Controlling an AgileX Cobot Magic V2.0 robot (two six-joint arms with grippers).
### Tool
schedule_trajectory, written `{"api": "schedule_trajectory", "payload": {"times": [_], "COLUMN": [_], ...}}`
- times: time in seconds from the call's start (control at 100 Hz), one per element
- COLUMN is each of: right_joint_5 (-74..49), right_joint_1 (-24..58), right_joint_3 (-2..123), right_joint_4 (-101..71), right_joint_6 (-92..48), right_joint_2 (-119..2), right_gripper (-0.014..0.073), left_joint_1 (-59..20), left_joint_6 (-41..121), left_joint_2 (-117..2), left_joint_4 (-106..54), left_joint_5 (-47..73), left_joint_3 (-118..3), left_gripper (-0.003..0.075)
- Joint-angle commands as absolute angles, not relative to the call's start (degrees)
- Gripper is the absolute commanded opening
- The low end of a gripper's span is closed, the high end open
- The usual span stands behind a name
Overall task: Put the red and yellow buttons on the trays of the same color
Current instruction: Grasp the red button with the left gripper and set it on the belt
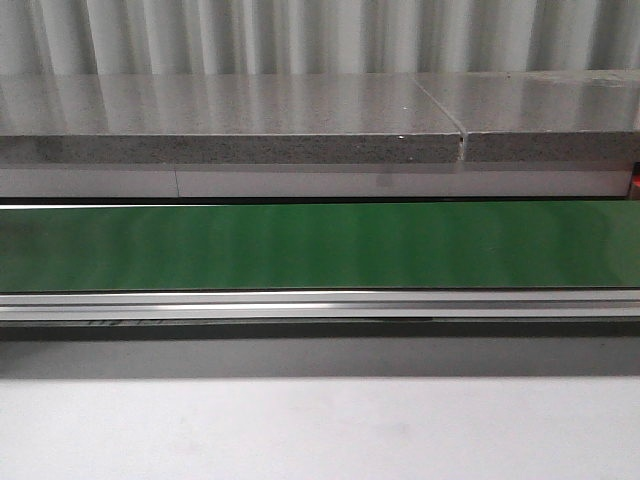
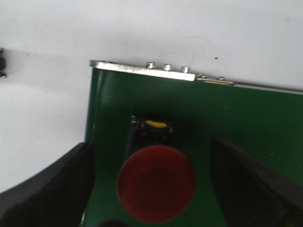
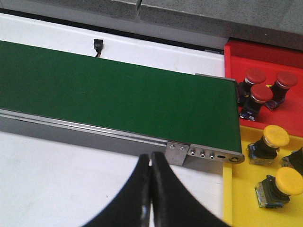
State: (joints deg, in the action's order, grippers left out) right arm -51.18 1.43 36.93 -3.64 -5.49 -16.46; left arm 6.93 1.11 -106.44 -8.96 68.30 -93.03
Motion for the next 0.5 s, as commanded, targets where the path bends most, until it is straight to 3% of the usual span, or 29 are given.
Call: {"api": "schedule_trajectory", "payload": {"times": [0.0, 0.49], "right_joint_5": [-47.18, -47.18], "right_joint_1": [1.54, 1.54], "right_joint_3": [38.2, 38.2], "right_joint_4": [-3.63, -3.63], "right_joint_6": [-5.92, -5.92], "right_joint_2": [-16.97, -16.97], "right_gripper": [-0.0068, -0.0068], "left_joint_1": [6.59, 13.39], "left_joint_6": [1.19, -1.0], "left_joint_2": [-103.68, -103.92], "left_joint_4": [-13.33, -6.87], "left_joint_5": [65.74, 66.4], "left_joint_3": [-95.18, -100.51], "left_gripper": [0.0536, 0.0536]}}
